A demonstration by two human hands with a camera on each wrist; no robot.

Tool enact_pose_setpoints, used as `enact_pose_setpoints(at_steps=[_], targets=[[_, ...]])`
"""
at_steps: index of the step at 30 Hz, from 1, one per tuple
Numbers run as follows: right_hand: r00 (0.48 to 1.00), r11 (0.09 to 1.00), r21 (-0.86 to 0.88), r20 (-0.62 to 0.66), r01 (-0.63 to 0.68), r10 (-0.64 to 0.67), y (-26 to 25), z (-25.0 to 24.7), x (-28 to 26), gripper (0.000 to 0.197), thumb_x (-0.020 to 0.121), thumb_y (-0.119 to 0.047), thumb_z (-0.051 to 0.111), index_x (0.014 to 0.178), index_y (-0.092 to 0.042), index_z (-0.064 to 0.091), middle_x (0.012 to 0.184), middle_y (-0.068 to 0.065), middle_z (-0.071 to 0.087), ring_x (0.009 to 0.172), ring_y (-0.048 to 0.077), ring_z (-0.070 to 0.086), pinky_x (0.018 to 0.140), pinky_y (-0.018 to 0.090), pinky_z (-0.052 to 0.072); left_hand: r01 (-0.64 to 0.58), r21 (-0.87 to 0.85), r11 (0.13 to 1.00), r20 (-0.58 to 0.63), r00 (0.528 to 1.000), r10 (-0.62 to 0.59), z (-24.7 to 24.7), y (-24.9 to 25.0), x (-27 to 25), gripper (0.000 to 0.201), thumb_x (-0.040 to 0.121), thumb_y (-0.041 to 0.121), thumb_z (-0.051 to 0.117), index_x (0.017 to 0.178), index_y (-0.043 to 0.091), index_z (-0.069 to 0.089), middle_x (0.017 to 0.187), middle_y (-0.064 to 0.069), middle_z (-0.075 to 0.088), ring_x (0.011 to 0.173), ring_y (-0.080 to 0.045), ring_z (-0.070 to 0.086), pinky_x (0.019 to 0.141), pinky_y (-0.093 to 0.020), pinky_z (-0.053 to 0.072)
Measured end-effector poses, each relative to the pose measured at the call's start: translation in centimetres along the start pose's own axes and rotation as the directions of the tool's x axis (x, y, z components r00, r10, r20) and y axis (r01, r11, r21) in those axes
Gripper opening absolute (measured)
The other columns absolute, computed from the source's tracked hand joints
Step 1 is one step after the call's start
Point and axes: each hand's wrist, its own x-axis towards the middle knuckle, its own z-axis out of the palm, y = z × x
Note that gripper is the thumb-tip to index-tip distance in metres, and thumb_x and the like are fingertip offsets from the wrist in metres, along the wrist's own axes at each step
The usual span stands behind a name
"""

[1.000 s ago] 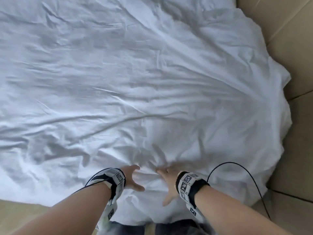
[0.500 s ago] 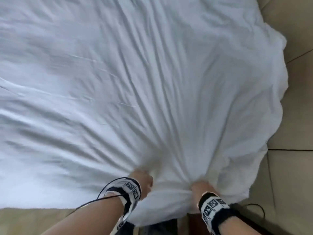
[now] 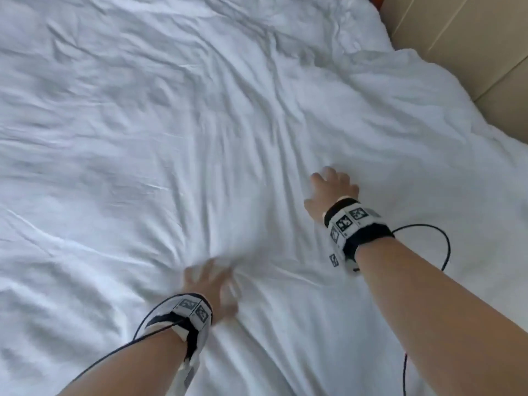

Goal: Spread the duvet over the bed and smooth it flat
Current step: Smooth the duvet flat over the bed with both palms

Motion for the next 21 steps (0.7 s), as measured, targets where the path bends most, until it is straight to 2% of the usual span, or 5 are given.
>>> enact_pose_setpoints(at_steps=[11, 14, 18, 20, 21], targets=[[0.843, 0.88, -0.201, 0.438, 0.43, -0.312, -10.6, 11.0, -1.0, 0.088, 0.085, -0.034, 0.054, 0.149, -0.021, -0.004, 0.158, 0.01, -0.013, 0.137, 0.057, -0.008, 0.109, 0.071, 0.005, 0.031, 0.119, 0.992, -0.301, 0.954, 0.006, -13.3, 0.3, 7.8, 0.055, 0.088, 0.05, 0.052, 0.135, 0.022, 0.044, 0.14, -0.006, 0.046, 0.13, -0.028, 0.044, 0.106, -0.038, 0.039], [0.194, 0.346, 0.414, 0.366, 0.842, -0.91, -11.2, 16.9, -3.7, 0.051, 0.093, -0.031, 0.048, 0.133, -0.004, 0.031, 0.15, 0.008, 0.021, 0.137, 0.033, 0.012, 0.117, 0.05, 0.008, -0.068, 0.156, 0.985, -0.256, 0.961, 0.107, -15.7, 3.2, 11.7, 0.071, 0.086, 0.055, 0.052, 0.147, 0.032, 0.023, 0.156, -0.006, 0.019, 0.143, -0.037, 0.018, 0.115, -0.053, 0.027], [0.382, 0.423, 0.586, 0.202, 0.691, -0.902, -6.6, 19.6, -3.8, 0.065, 0.074, -0.08, 0.044, 0.064, -0.018, 0.06, 0.068, -0.018, 0.067, 0.1, 0.008, 0.056, 0.079, -0.002, 0.034, -0.087, 0.142, 0.986, -0.078, 0.992, 0.098, -10.2, 1.8, 14.1, 0.083, 0.07, 0.063, 0.059, 0.138, 0.053, 0.012, 0.154, 0.02, -0.011, 0.145, -0.04, -0.01, 0.105, -0.073, 0.016], [0.385, 0.482, 0.464, 0.292, 0.743, -0.875, -7.6, 11.9, -2.7, 0.041, 0.085, -0.05, 0.051, 0.088, -0.011, 0.065, 0.069, -0.025, 0.062, 0.097, 0.002, 0.051, 0.069, -0.004, 0.033, -0.052, 0.118, 0.992, -0.095, 0.993, 0.063, -7.8, -0.2, 13.0, 0.09, 0.071, 0.066, 0.059, 0.14, 0.054, 0.004, 0.154, 0.024, -0.017, 0.145, -0.038, -0.016, 0.105, -0.075, 0.01], [0.603, 0.664, 0.369, 0.281, 0.65, -0.746, -8.4, 7.9, 1.2, 0.037, 0.082, -0.044, 0.054, 0.105, -0.017, 0.065, 0.087, -0.023, 0.064, 0.099, 0.003, 0.053, 0.073, -0.002, 0.033, -0.051, 0.106, 0.993, -0.083, 0.995, 0.06, -7.0, -0.8, 11.9, 0.092, 0.072, 0.068, 0.058, 0.143, 0.052, 0.001, 0.156, 0.023, -0.019, 0.145, -0.037, -0.016, 0.108, -0.073, 0.007]])
